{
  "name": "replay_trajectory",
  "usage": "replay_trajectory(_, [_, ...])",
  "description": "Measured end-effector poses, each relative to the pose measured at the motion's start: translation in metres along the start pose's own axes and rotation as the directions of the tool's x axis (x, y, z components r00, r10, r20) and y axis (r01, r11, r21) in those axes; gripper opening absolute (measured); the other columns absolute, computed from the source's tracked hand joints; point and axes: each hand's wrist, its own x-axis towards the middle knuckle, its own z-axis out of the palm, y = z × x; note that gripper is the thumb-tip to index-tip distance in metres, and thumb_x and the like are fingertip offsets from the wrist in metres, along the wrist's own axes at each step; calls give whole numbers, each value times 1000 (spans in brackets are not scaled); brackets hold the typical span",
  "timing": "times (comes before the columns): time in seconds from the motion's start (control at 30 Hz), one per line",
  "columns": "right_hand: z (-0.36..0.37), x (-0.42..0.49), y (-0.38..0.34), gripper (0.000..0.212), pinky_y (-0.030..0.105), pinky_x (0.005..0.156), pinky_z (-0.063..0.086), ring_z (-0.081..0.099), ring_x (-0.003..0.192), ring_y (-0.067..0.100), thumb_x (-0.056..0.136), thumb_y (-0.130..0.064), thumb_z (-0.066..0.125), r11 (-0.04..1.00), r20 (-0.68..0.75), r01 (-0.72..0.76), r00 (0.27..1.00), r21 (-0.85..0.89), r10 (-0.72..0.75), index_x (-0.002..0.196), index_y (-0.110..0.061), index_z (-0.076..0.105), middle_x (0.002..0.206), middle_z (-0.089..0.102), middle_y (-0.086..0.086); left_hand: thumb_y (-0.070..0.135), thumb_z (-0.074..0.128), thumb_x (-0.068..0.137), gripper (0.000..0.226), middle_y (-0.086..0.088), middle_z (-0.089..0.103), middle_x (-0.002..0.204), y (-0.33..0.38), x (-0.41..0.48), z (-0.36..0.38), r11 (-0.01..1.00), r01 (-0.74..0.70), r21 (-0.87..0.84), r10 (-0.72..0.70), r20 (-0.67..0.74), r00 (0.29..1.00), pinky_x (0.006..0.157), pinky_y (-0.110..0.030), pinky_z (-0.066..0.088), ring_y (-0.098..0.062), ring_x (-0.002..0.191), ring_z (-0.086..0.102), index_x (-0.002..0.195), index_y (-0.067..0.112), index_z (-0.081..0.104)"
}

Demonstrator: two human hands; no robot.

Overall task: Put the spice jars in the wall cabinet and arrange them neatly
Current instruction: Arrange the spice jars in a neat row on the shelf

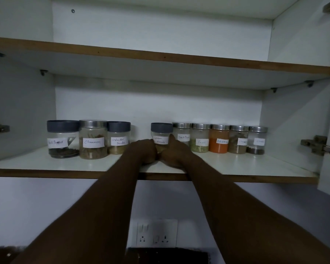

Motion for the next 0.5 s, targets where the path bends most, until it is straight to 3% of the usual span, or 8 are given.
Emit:
replay_trajectory(0.2, [8, 15, 3, 72, 38, 95, 41, 53, 125, 39, 93, -43, 58, 978, 8, 8, 1000, -206, -7, 152, -9, 33, 139, 49, 21, 36, 59, 95, 48, -11, 59, 136, -4, 20, 8, 991, -40, 128, 42, -18, 999, 102, -40, 48, -29, 121, 59, 136, 11, 53])
replay_trajectory(0.4, [10, 15, 2, 80, 48, 109, 41, 49, 131, 42, 95, -43, 54, 958, 12, -9, 1000, -286, 13, 156, -3, 23, 145, 46, 23, 34, 59, 94, 47, -11, 60, 135, -7, 23, 10, 989, -47, 140, 53, -36, 998, 100, -40, 49, -29, 120, 59, 135, 12, 53])
replay_trajectory(0.5, [9, 14, 2, 69, 49, 106, 45, 55, 124, 37, 92, -43, 56, 961, -19, 9, 1000, -276, -15, 148, -7, 37, 137, 54, 19, 37, 61, 93, 46, -9, 61, 132, -7, 20, 13, 993, -43, 113, 50, -61, 997, 99, -38, 50, -27, 118, 61, 133, 13, 55])
